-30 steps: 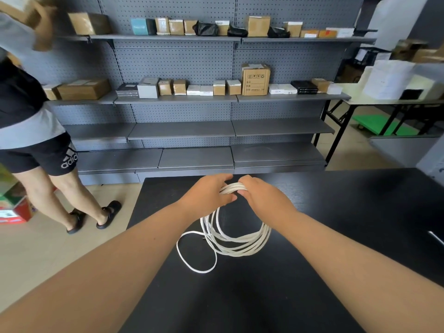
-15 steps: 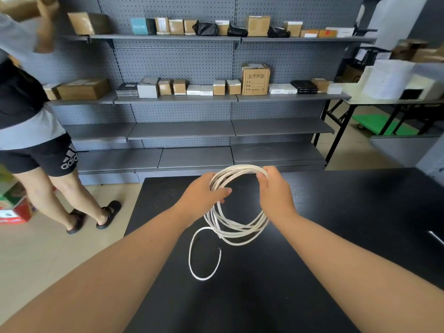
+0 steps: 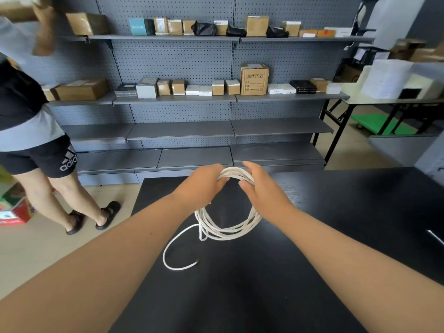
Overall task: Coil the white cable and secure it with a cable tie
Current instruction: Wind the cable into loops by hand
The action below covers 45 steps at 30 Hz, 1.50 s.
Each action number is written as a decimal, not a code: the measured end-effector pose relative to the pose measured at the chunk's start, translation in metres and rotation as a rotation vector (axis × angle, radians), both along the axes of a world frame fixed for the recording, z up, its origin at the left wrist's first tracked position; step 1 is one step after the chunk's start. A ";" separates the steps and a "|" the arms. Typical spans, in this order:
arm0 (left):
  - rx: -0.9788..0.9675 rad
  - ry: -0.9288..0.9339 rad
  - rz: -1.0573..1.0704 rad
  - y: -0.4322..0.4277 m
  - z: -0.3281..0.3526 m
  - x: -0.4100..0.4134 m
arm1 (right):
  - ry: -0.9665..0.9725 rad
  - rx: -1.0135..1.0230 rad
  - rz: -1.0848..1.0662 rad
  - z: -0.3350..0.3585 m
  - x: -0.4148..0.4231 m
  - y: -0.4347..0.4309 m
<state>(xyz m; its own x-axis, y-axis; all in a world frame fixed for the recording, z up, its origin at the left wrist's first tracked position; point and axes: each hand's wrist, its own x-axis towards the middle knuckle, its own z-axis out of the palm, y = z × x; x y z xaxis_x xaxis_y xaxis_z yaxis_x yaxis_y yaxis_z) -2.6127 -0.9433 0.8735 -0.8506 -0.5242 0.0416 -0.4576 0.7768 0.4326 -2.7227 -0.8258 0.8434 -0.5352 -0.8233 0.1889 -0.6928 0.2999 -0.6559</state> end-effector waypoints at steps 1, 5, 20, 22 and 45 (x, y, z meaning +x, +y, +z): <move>-0.001 -0.011 -0.007 -0.001 0.000 0.000 | 0.023 0.016 0.010 0.000 0.000 -0.001; 0.216 0.059 0.001 -0.004 -0.006 0.005 | 0.105 0.068 0.000 0.002 0.000 -0.004; 0.424 0.398 0.180 0.009 -0.022 0.009 | -0.266 -0.261 -0.379 0.001 -0.002 -0.004; 0.326 0.368 0.175 0.006 -0.020 0.008 | -0.345 -0.213 -0.346 -0.001 -0.003 -0.001; 0.264 0.225 -0.041 -0.003 -0.015 0.008 | 0.029 0.056 0.038 0.017 -0.001 -0.001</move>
